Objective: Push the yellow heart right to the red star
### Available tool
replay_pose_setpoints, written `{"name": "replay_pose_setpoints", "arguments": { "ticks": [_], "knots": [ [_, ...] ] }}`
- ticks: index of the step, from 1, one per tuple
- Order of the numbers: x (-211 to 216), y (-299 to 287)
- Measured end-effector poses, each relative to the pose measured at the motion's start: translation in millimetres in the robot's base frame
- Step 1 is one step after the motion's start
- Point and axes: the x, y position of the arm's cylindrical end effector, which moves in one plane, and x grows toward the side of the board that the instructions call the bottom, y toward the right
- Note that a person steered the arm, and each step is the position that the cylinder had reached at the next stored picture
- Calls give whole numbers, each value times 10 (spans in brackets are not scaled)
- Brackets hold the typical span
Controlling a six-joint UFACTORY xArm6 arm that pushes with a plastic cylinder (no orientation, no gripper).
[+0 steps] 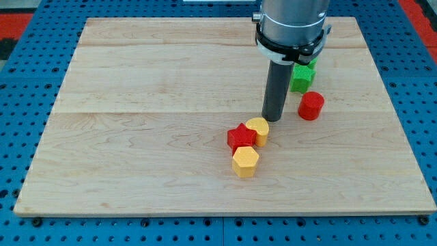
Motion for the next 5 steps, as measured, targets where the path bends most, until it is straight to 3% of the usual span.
{"name": "replay_pose_setpoints", "arguments": {
  "ticks": [2, 5],
  "knots": [
    [-70, -348],
    [256, -318]
  ]
}}
